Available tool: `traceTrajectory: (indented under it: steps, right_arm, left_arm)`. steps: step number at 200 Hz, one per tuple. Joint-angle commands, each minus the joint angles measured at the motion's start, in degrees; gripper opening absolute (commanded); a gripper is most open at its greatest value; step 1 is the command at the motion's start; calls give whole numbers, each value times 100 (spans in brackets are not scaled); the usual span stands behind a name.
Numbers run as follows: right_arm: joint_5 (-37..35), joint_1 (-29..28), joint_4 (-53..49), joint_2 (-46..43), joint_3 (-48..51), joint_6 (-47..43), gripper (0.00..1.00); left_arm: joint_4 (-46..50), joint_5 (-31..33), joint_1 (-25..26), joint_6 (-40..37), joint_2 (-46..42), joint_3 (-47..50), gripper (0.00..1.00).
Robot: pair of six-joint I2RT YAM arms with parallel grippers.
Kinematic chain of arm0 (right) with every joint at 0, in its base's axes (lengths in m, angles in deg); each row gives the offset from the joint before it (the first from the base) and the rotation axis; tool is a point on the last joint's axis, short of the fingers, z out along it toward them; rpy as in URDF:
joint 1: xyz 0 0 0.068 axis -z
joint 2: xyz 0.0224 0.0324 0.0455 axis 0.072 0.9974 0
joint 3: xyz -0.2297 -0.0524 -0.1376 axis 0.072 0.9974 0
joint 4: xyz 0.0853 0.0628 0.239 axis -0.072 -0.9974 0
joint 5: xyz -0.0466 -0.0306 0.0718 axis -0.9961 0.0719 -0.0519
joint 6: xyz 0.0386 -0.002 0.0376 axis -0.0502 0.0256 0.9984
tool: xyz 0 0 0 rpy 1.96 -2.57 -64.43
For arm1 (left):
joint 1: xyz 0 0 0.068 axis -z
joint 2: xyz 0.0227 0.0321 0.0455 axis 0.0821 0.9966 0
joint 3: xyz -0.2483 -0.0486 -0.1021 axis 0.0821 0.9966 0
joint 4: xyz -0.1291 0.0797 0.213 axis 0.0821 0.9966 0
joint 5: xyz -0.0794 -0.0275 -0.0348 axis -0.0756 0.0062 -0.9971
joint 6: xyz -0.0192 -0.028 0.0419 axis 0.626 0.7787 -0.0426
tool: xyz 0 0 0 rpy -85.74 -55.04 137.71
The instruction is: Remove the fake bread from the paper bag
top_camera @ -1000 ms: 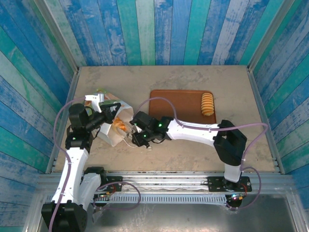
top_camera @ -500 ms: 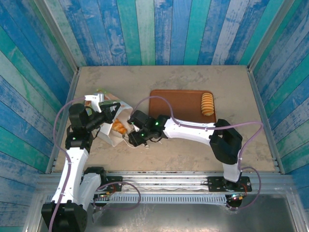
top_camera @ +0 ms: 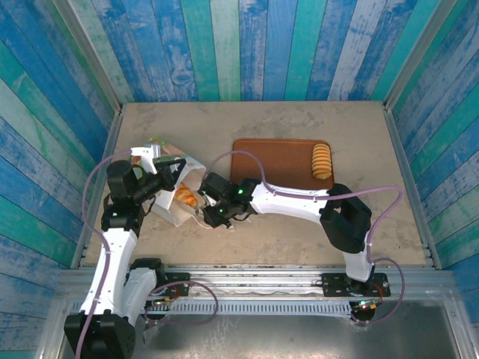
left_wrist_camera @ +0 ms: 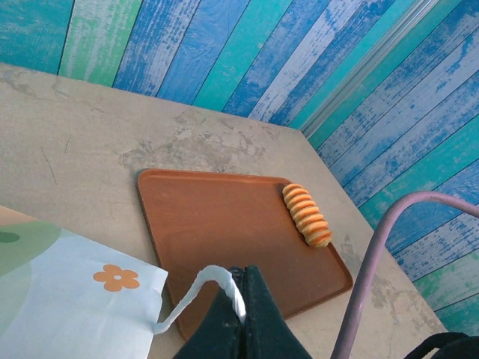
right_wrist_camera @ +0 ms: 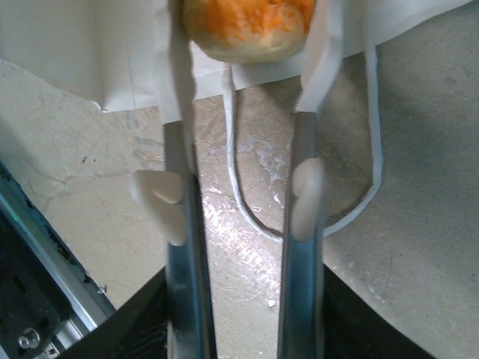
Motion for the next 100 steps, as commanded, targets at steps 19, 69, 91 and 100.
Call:
traceTrajectory:
  steps: [19,69,91,100]
  right_arm:
    - [-89,-46,19,-364,-5,-3,38]
    - [-109,-42,443,-1209,630,53,36]
    - [-207,-37,507,-1619,979,147,36]
    - [-293,-31,503,-1804,1121,161,36]
  left_arm:
    - [7,33,-27,-103,-43,-33,0]
    - [22,124,-31,-101,-120,-20,0]
    - [12,145,-31,-97,-127,-7,0]
    - [0,149,-31,-87,-108,-7,0]
